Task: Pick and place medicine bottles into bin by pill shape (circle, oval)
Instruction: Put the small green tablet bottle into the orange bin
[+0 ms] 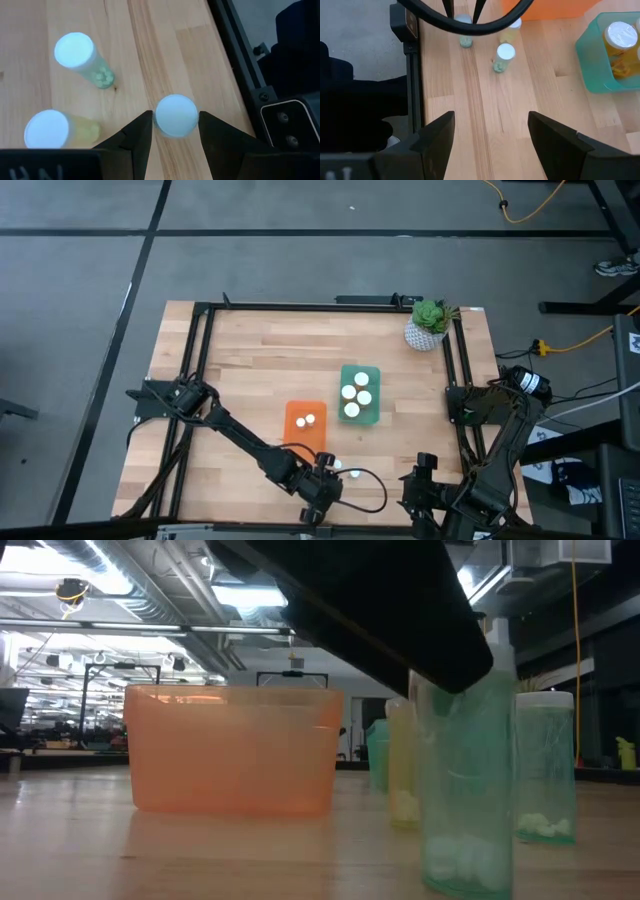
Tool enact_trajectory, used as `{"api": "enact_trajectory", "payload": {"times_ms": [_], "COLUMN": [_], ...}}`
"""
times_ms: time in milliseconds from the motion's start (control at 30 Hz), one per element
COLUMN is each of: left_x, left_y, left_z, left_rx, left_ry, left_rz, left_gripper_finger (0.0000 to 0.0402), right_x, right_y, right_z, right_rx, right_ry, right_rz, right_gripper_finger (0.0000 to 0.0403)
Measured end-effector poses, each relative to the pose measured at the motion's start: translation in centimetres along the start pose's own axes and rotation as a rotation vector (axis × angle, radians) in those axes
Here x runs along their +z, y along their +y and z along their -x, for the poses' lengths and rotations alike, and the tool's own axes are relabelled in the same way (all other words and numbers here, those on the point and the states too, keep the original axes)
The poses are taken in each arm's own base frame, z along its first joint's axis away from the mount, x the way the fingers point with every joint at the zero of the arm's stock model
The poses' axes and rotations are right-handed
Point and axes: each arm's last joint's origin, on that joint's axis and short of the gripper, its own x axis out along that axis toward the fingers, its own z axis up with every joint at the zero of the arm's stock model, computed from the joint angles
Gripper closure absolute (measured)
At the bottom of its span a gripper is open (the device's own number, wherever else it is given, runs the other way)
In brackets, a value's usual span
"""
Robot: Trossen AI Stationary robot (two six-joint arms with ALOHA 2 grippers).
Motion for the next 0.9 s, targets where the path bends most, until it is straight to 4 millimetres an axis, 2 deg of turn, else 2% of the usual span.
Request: {"api": "enact_trajectory", "payload": {"times_ms": [467,900], "left_x": [0.1,0.4], "left_y": [0.2,1.1], "left_z": [0.0,-0.2], "left_rx": [0.004,0.018], "left_ry": [-0.005,-0.004], "left_rz": [-0.012,0.000], "left_gripper_finger": [0.0248,0.0248], "right_x": [0.0,0.0], "right_y": [0.0,0.0], "right_z": [0.0,0.0], "right_rx": [0.000,0.001], "right_ry": [0.000,0.000], "right_rz": [0.000,-0.001], "right_gripper_finger": [0.0148,0.0148]}}
